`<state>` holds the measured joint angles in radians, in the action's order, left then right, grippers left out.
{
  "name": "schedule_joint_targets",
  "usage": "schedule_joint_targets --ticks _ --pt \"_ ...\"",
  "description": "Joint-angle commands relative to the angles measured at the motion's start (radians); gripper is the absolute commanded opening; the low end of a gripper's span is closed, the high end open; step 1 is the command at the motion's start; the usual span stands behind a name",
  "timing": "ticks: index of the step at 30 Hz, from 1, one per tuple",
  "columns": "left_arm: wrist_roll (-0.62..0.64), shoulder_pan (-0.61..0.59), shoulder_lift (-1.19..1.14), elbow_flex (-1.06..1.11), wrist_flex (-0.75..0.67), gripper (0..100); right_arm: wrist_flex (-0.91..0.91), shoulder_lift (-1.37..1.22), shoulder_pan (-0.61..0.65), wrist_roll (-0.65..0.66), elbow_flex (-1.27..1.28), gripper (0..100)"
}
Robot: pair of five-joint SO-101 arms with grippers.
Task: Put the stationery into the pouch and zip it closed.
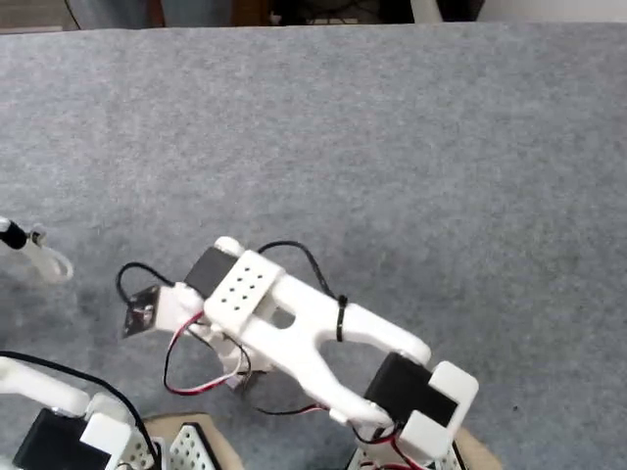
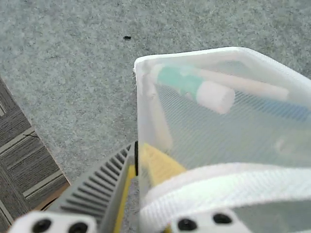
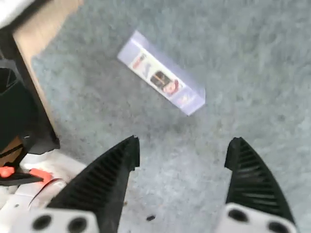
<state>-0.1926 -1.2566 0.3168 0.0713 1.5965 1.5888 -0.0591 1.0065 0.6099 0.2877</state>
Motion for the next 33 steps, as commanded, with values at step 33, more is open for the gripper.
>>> schedule_joint_targets --ticks 33 --pt "-0.011 0.036 -0.018 -0.002 0.06 3 -0.269 -0.349 0.066 0.107 -0.031 28.4"
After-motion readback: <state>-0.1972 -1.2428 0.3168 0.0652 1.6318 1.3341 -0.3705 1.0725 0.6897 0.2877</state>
